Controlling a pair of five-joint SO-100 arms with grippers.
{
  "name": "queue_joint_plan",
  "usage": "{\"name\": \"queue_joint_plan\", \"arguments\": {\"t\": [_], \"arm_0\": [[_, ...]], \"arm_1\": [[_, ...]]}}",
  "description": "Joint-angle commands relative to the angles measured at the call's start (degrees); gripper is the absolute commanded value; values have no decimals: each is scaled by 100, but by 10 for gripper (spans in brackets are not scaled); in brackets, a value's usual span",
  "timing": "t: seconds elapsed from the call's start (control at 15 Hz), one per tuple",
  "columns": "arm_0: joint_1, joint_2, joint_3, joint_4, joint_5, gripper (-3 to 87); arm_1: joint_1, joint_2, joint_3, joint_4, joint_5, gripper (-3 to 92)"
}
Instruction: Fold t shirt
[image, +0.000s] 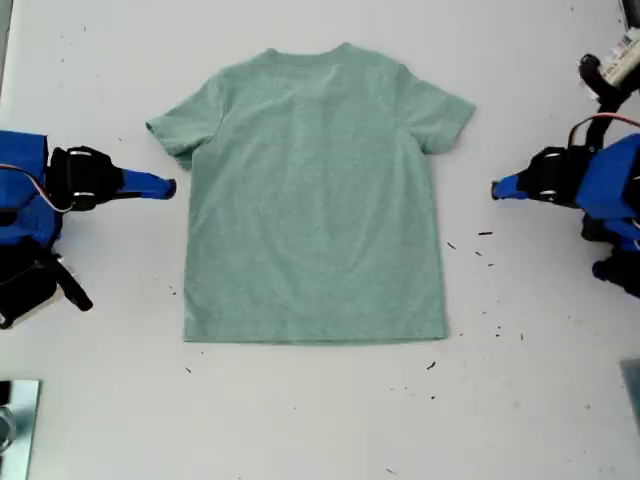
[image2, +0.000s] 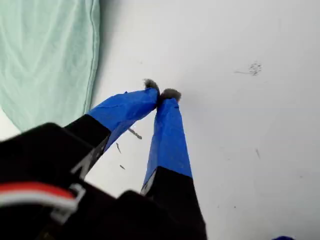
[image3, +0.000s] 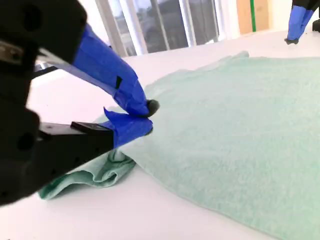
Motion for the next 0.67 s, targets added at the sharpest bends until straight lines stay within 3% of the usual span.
{"name": "queue_joint_plan", "arguments": {"t": [0.0, 0.27, 0.47, 0.6], "arm_0": [[26, 44, 70, -18, 53, -2], [-26, 44, 70, -26, 53, -2], [-18, 44, 70, -26, 62, -2], [18, 44, 70, -26, 62, -2]], "arm_1": [[642, -1890, -2329, 413, -844, 22], [1837, -6724, -7154, 976, -3375, 22], [1986, -8789, -9501, 1661, -4043, 21], [2065, -8877, -9510, 1767, -3990, 301]]}}
